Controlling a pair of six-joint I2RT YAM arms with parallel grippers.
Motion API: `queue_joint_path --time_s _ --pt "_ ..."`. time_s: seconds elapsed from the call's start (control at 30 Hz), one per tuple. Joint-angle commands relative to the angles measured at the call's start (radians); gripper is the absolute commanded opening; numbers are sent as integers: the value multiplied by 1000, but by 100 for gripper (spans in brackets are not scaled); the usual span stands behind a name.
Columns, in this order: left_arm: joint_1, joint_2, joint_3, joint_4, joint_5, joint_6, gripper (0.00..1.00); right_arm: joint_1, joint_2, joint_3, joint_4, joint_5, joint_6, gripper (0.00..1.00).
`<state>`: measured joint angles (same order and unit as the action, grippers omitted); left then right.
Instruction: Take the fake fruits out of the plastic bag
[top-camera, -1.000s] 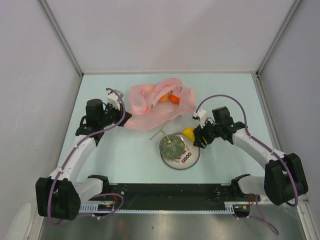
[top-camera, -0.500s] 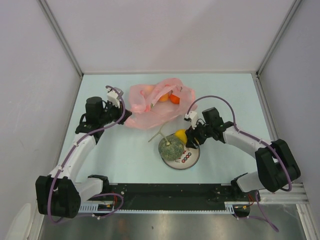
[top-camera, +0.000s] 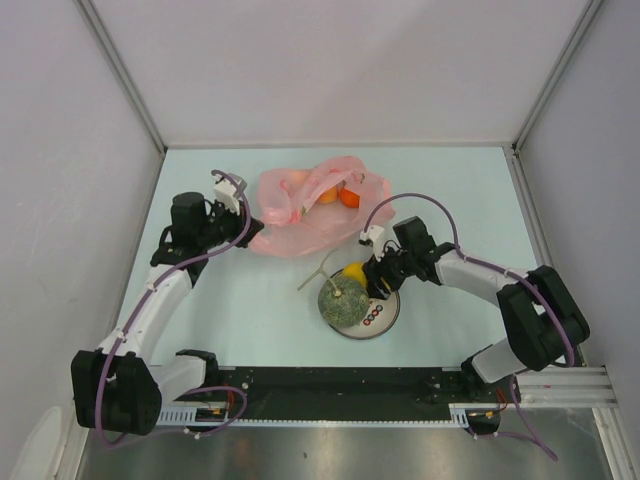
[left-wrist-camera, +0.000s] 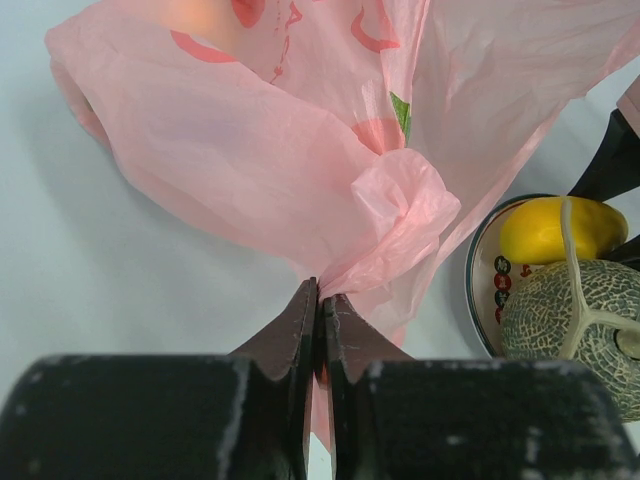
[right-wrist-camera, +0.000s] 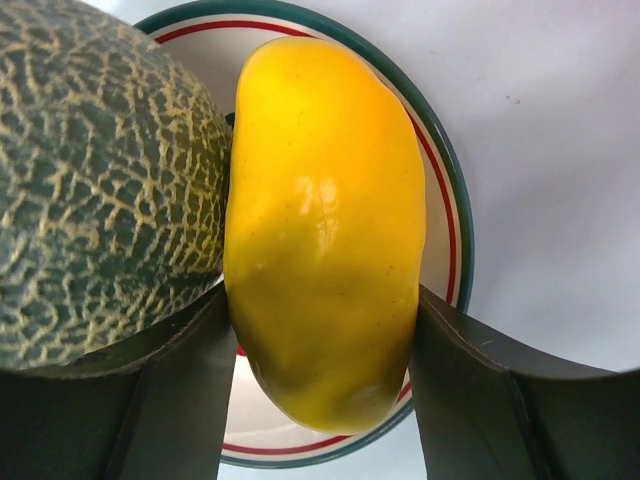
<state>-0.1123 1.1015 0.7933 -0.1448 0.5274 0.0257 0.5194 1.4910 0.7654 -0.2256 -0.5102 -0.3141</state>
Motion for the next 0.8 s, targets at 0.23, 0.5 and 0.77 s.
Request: queue_joint_path --time_s 0.23,0.5,0.77 --pt "8 -26 1 34 11 -7 11 22 46 78 28 4 -26 66" --pt "8 -28 -3 37 8 -6 11 -9 15 81 23 -91 -20 100" --pt "8 -15 -9 47 11 -9 11 -50 -46 94 -26 -90 -17 100"
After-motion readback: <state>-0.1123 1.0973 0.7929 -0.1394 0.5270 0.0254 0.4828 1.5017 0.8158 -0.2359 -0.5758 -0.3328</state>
